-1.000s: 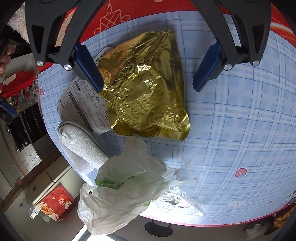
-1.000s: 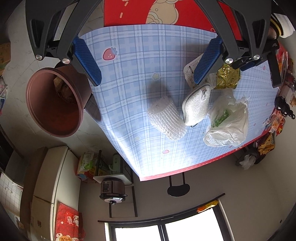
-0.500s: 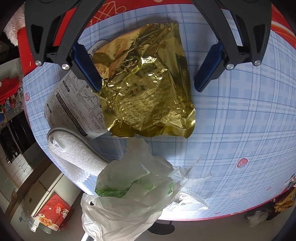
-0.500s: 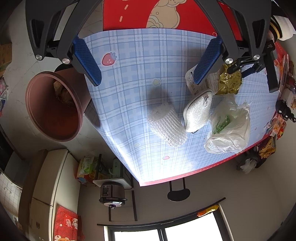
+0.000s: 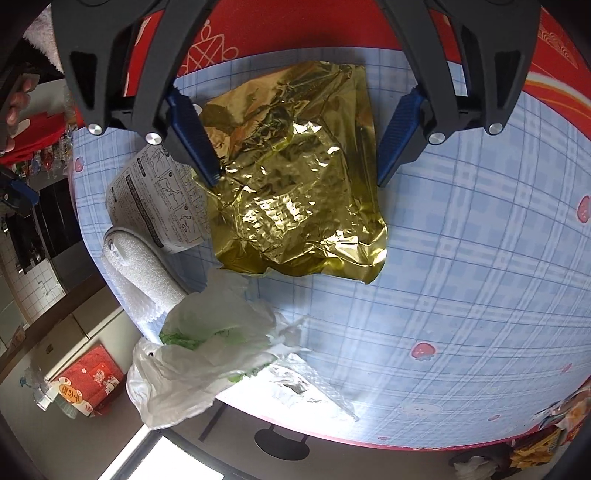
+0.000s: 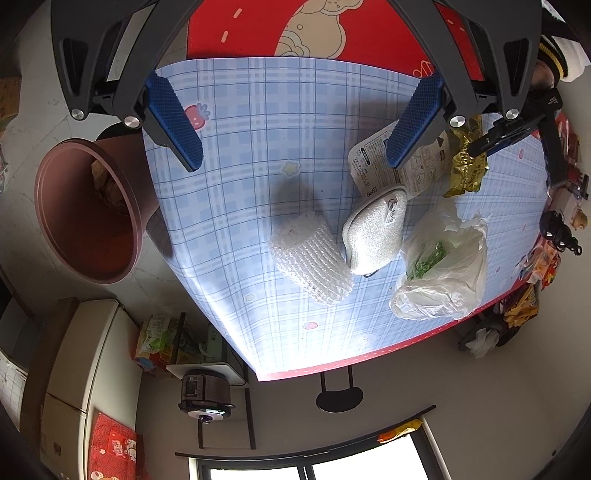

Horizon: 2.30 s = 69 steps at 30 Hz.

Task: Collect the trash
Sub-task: 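Grasp the gold foil packet on the table with the left tool, then grasp the white plastic bag with the right tool while the left tool holds the foil packet, then carry the plastic bag over the bin and open the right tool while the left tool carries the foil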

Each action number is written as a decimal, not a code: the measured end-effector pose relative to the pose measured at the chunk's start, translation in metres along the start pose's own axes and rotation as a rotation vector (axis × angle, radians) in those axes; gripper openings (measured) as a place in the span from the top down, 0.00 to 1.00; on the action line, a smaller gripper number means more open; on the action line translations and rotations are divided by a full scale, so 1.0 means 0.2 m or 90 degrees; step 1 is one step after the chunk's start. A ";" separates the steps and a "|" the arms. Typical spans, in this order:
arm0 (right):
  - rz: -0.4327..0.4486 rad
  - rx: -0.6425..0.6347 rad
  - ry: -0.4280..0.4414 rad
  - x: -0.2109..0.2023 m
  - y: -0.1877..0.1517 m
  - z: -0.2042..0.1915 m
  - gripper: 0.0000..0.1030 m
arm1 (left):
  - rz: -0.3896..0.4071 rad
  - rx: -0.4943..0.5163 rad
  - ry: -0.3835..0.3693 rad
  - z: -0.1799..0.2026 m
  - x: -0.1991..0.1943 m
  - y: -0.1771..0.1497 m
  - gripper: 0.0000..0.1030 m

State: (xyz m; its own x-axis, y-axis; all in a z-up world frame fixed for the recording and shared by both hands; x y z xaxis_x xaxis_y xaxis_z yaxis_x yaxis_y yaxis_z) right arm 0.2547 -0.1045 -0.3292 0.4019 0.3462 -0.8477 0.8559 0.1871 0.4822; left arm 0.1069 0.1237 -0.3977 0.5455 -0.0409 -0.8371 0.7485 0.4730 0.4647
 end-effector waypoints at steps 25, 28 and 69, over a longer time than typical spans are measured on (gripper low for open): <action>0.025 -0.108 0.137 0.38 0.48 -0.98 0.05 | 0.163 -0.108 0.053 -0.49 -0.59 0.13 0.19; 0.014 -0.063 0.126 0.50 0.53 -1.02 0.05 | 0.169 -0.122 0.061 -0.53 -0.62 0.12 0.19; 0.177 0.029 0.125 -0.20 0.37 -0.12 0.55 | 0.186 0.040 -0.002 0.14 -0.68 0.40 0.19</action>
State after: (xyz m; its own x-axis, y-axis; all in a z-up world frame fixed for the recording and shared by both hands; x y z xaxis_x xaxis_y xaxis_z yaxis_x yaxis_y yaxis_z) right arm 0.2945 -0.0824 -0.2536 0.5556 0.5491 -0.6243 0.7377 0.0208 0.6748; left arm 0.1025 0.1428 -0.2388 0.7423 0.0861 -0.6645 0.5815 0.4100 0.7027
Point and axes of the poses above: each gripper's, at about its wrist camera, not at the fingertips, and x roughly the way its jaws point, z to its right, y to its top, the point moved 9 cm from there along x, roughly the way its jaws point, and after that the axes turned 6 degrees about x, right-handed, at the moved point
